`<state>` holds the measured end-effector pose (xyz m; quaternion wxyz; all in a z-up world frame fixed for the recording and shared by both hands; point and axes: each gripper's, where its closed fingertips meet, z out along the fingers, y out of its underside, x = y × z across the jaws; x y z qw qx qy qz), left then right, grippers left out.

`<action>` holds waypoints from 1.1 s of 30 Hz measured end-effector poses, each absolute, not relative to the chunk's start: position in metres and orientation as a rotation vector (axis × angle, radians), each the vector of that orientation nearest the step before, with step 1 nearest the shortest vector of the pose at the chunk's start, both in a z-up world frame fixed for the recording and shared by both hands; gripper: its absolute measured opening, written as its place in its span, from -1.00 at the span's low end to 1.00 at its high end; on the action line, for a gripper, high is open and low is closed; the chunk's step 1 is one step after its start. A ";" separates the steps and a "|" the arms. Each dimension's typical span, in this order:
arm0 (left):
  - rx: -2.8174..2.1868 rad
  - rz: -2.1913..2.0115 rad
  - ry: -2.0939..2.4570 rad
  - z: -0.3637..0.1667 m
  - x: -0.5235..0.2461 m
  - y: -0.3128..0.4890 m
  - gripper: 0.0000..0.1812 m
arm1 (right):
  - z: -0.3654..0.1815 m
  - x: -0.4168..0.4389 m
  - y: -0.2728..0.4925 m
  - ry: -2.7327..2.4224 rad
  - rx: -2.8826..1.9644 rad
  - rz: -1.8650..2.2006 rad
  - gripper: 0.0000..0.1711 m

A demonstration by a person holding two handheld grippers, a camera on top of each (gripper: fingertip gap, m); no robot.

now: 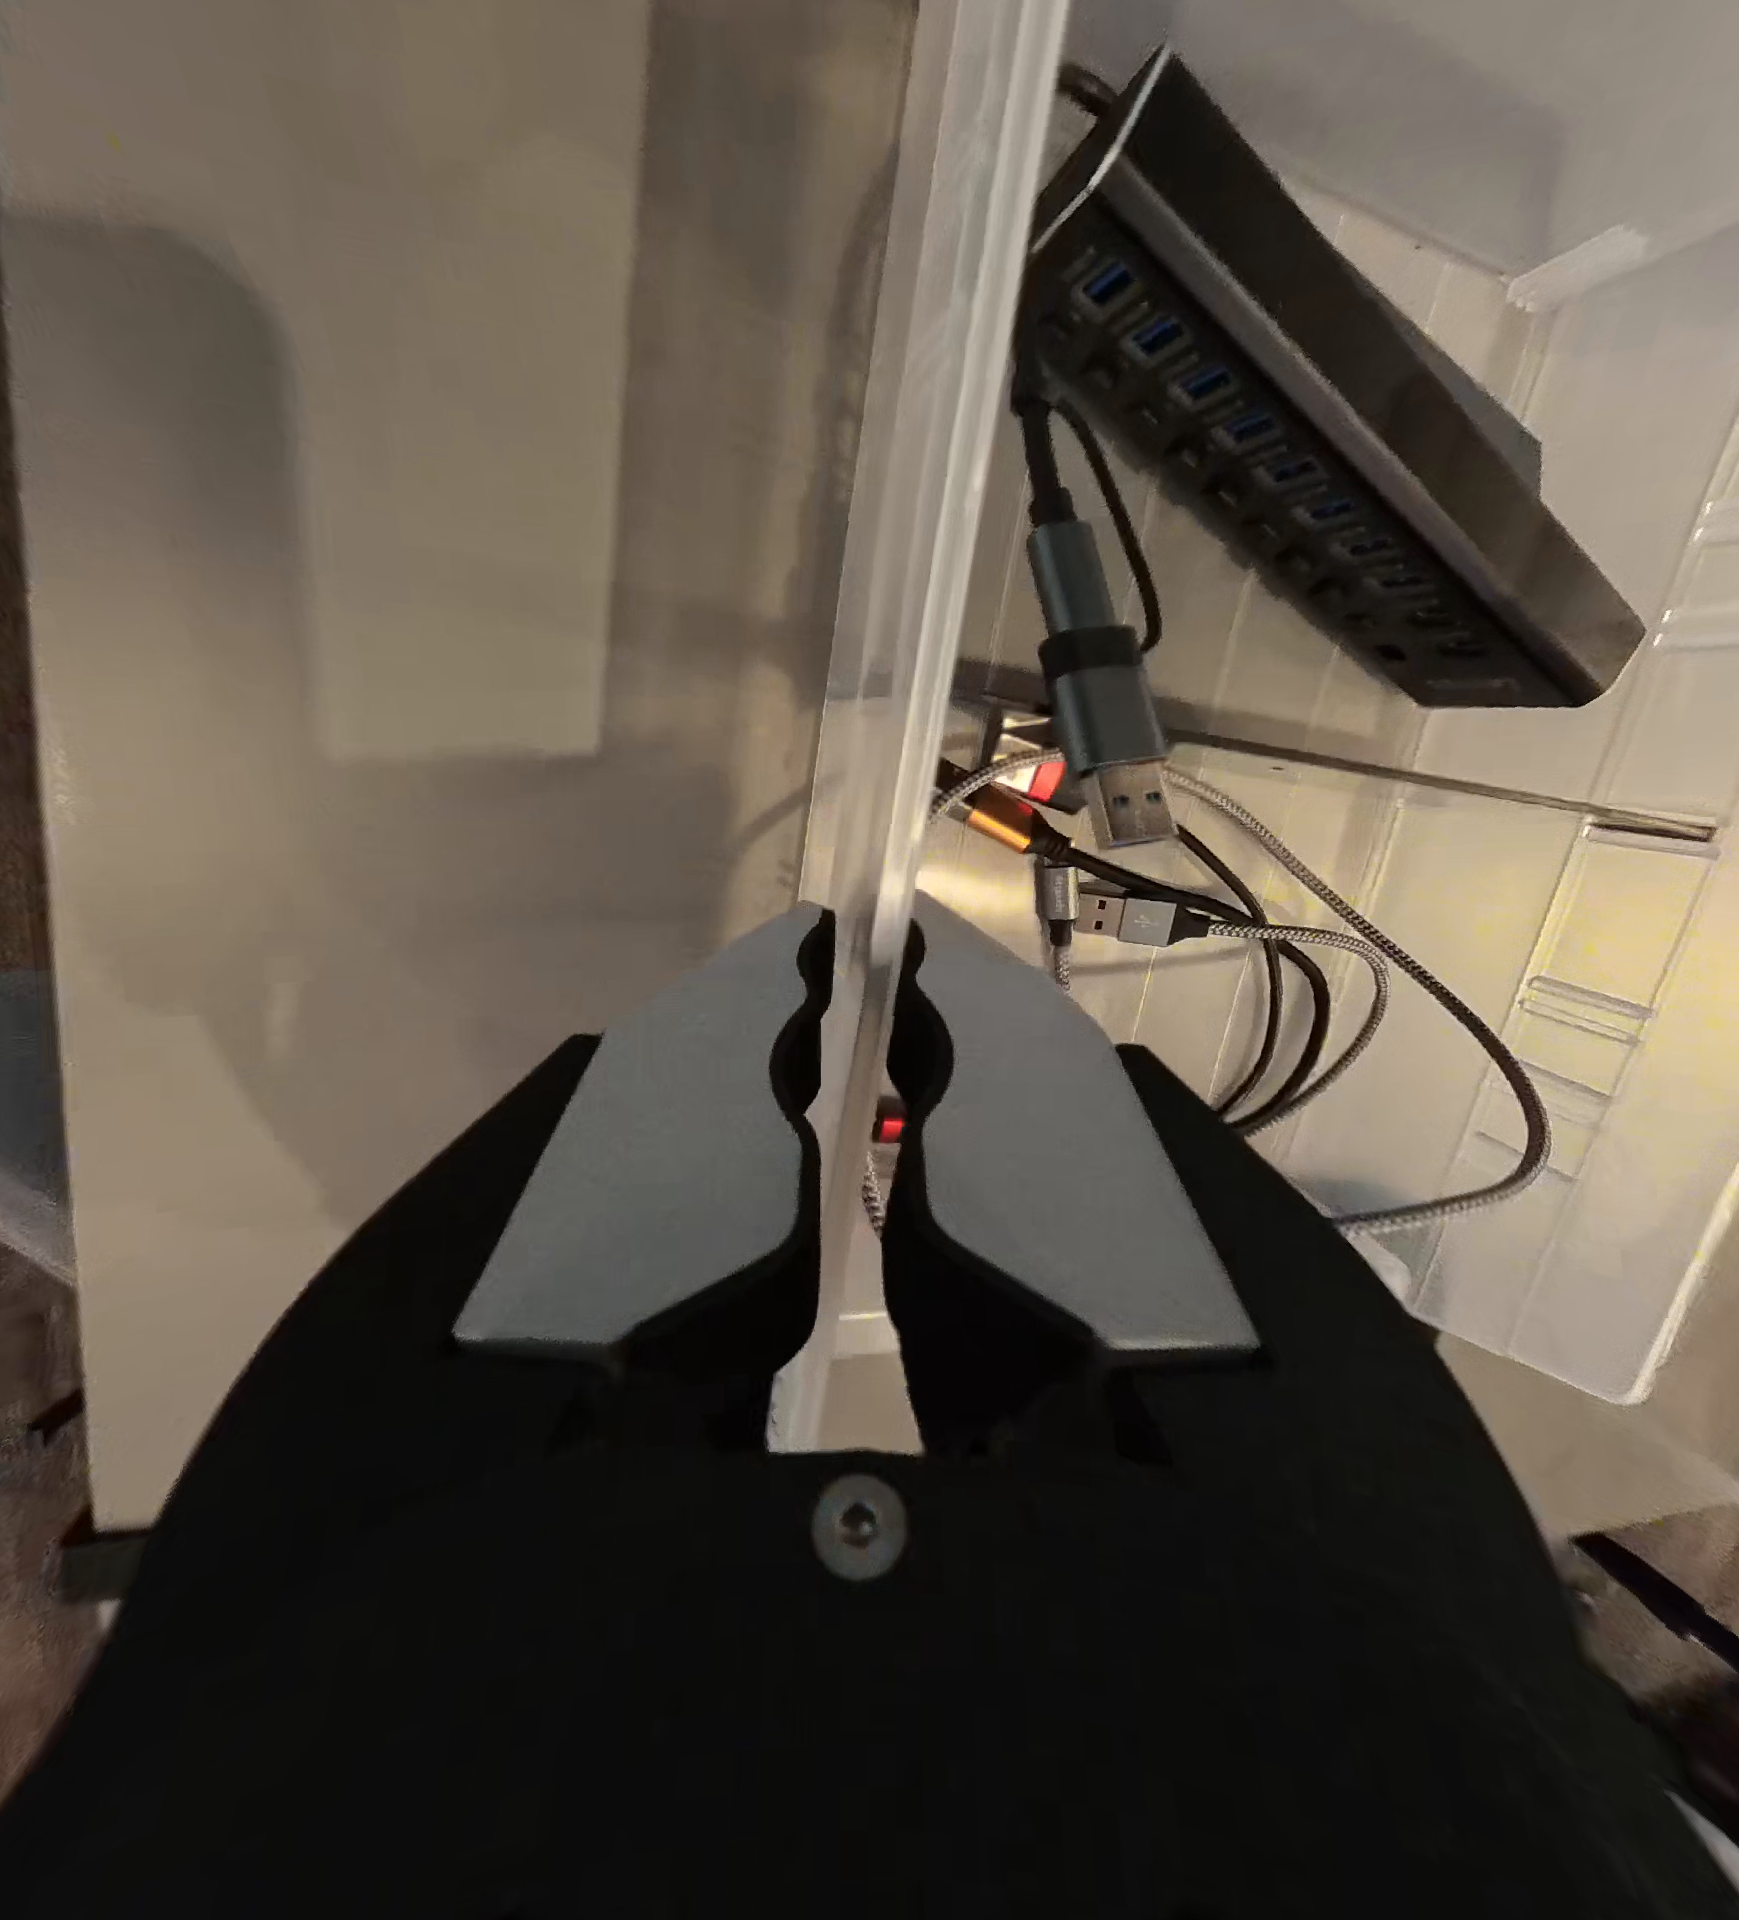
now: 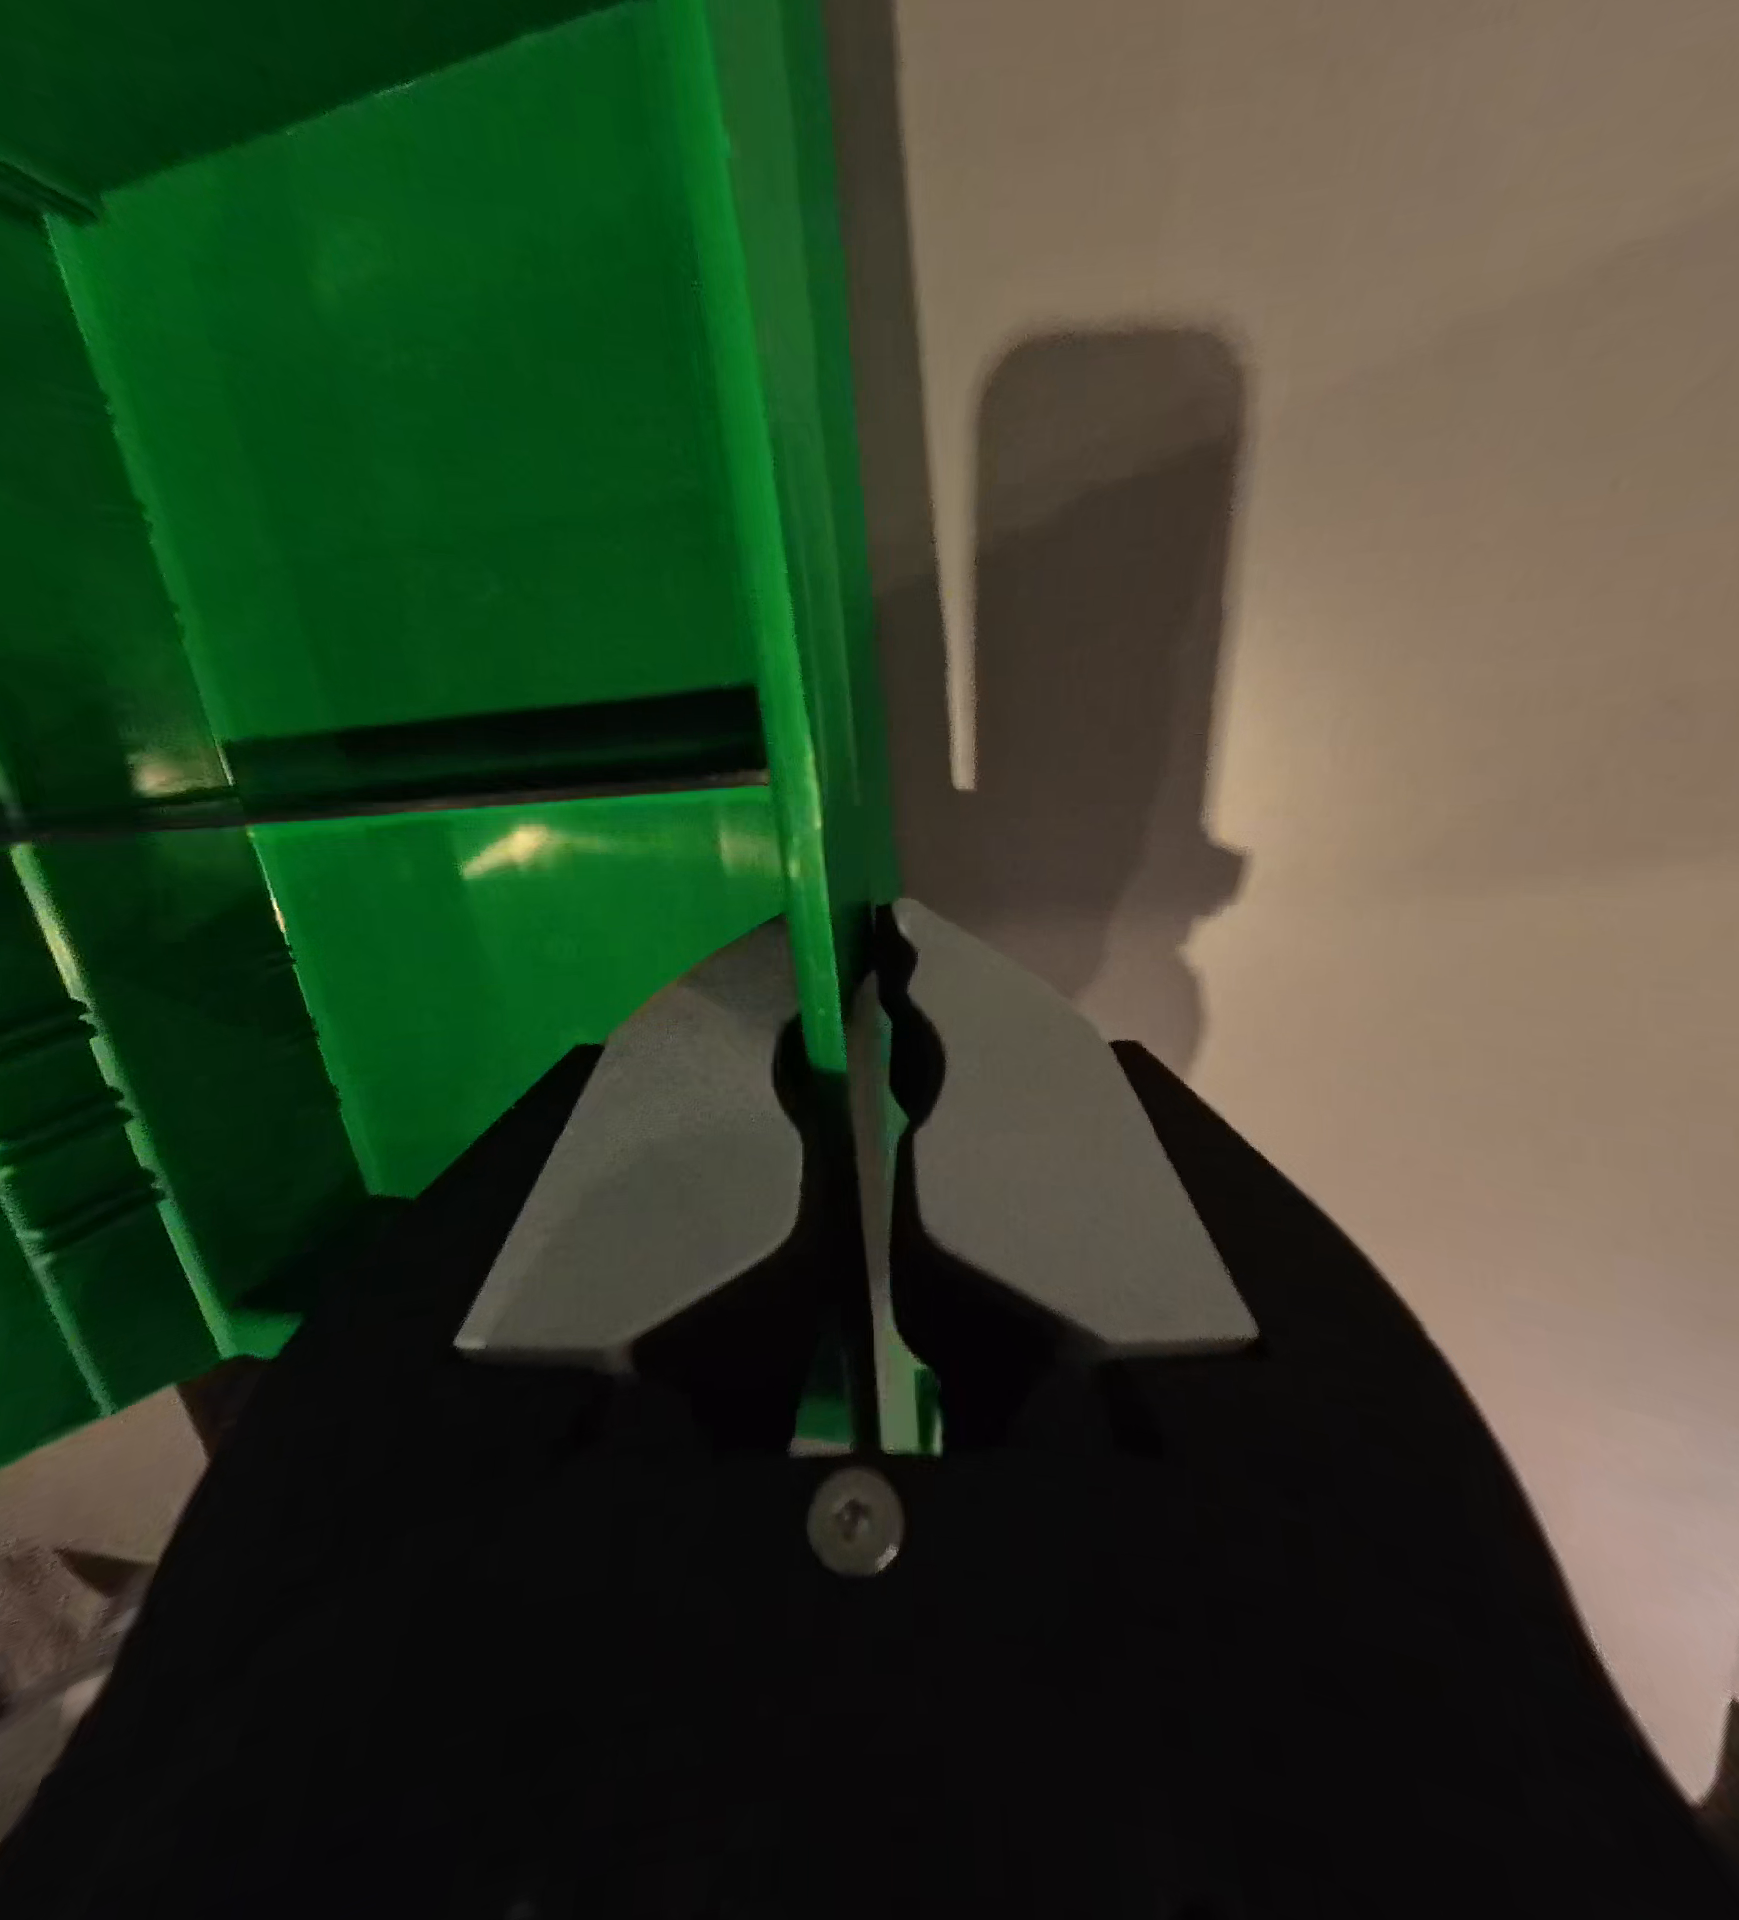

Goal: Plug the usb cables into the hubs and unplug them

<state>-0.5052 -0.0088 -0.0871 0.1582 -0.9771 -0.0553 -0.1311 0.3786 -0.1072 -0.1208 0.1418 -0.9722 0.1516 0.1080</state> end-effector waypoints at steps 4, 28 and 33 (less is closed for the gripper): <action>-2.516 -0.331 -0.144 -0.001 -0.532 -0.003 -0.71 | -0.034 0.402 -0.094 0.436 -2.505 0.221 -0.75; -1.864 -0.012 0.368 0.150 -0.140 0.033 0.28 | 0.155 0.048 0.017 -0.015 -1.800 -0.055 0.28; -2.000 -0.041 0.316 0.057 -0.137 0.032 0.37 | 0.048 0.026 0.015 0.000 -1.991 -0.013 0.28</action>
